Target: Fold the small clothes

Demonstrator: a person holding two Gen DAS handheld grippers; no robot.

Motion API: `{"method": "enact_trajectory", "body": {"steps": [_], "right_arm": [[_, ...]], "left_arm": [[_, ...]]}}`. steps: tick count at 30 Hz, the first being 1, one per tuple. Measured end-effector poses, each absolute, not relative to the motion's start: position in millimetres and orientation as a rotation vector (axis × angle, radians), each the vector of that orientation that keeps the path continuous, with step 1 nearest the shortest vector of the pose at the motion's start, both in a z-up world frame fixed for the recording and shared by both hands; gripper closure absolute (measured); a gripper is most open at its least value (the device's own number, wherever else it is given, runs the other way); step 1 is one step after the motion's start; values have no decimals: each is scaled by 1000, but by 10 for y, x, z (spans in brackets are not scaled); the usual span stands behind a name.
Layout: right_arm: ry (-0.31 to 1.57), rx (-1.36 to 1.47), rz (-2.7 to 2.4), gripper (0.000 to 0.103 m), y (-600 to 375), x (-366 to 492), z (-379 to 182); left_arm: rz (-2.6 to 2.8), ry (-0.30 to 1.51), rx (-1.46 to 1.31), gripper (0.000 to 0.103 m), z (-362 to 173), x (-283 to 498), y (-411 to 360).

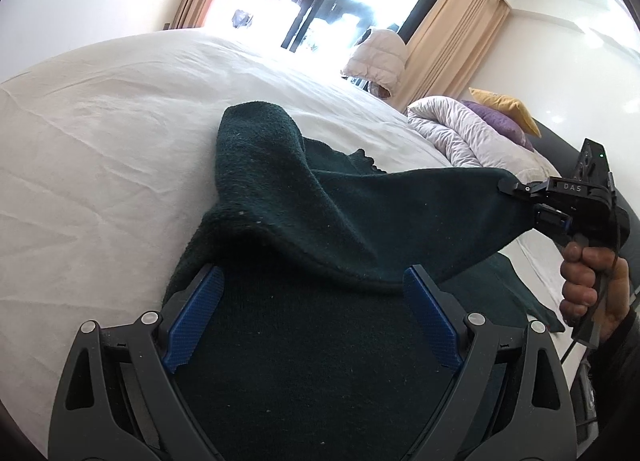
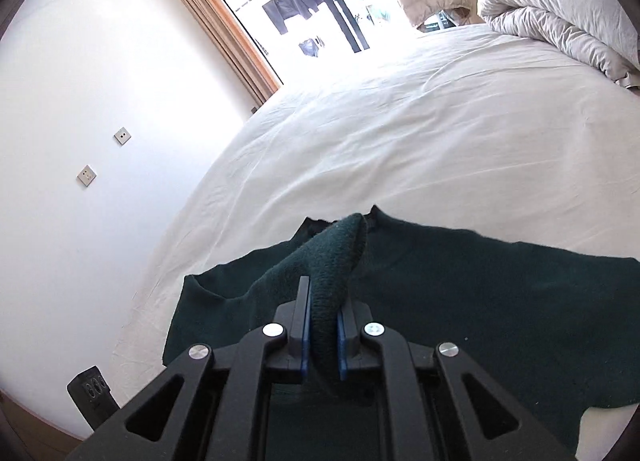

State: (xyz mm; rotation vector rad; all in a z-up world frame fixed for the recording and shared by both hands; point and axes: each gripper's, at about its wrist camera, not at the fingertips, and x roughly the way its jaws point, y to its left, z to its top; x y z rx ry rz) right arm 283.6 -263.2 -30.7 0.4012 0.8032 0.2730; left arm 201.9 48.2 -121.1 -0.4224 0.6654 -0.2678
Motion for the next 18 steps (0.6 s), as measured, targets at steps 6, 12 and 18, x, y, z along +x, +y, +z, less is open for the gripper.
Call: {"method": "enact_trajectory", "body": {"steps": [6, 12, 18], "right_arm": [[1019, 485, 67, 90, -3080, 2898, -1218], [989, 464, 43, 77, -3030, 2827, -1132], [1001, 446, -107, 68, -3099, 2591, -934]], "left_arm": [[-267, 672, -412, 11, -1211, 2031, 467], [-260, 690, -407, 11, -1179, 2052, 458], [-207, 638, -401, 11, -865, 2011, 458]]}}
